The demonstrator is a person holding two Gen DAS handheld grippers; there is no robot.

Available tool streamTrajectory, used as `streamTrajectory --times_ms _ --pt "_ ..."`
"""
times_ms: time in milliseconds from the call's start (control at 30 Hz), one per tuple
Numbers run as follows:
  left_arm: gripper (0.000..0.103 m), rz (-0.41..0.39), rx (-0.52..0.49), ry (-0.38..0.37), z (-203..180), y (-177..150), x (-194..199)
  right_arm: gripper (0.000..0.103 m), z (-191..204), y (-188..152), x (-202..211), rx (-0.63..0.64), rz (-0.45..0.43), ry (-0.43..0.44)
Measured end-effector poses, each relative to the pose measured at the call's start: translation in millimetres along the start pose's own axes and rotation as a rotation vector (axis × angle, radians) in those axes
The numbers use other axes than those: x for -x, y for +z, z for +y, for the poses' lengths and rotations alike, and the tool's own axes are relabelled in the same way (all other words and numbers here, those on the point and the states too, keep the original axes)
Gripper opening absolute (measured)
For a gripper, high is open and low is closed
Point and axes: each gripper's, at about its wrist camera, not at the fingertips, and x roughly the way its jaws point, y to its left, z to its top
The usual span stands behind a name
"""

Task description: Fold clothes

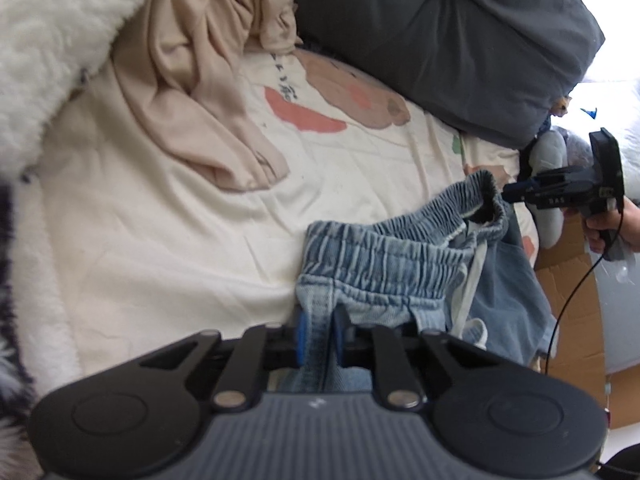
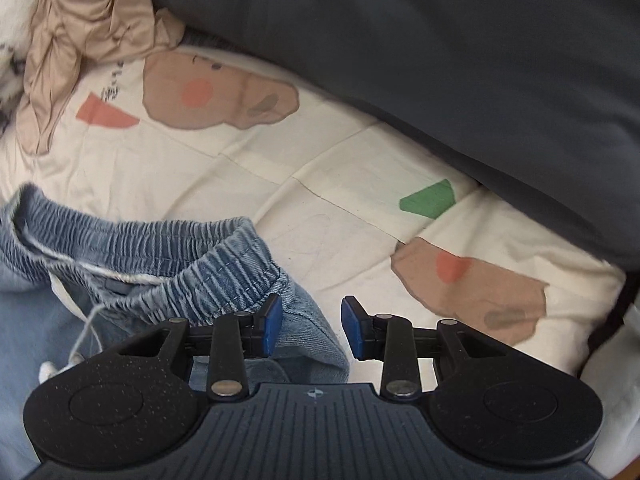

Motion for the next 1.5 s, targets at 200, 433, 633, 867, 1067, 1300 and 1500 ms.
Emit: streamTrajectory --times_ms 200,433,633,867,1067,1300,1500 --pt "0.014 0.001 0.02 0.004 3.2 1.1 -0.4 0.04 -0.7 11.0 -2.6 0.131 0.069 0.049" --pt "0.014 -0.011 0.047 -0.019 7.2 -1.2 2.7 0.04 -2.9 17.8 0.1 0.233 0.152 0.086" --pt "0.015 -0.014 0.052 -0.026 7.7 -0.7 2.4 0.04 2.1 21.6 -21.7 0.282 0.199 0.091" --pt "0.015 -0.014 0.04 -0.025 8.6 -0.4 -0.2 0.038 7.0 17.1 -45.3 0.301 0.204 0.092" --pt "0.015 -0.033 0.037 -0.012 8.3 -2.2 0.6 0.022 17.7 12.4 -48.0 0.336 0.117 -0.002" --pt "0.015 -0.05 0.044 0.014 9.8 -4.6 -0.1 0.017 5.5 11.9 -30.7 0.196 0.035 -0.062" --pt "0.015 -0.049 0.076 -0.02 14.1 -4.4 4.8 0.026 0.3 19.0 -11.6 0.186 0.066 0.079"
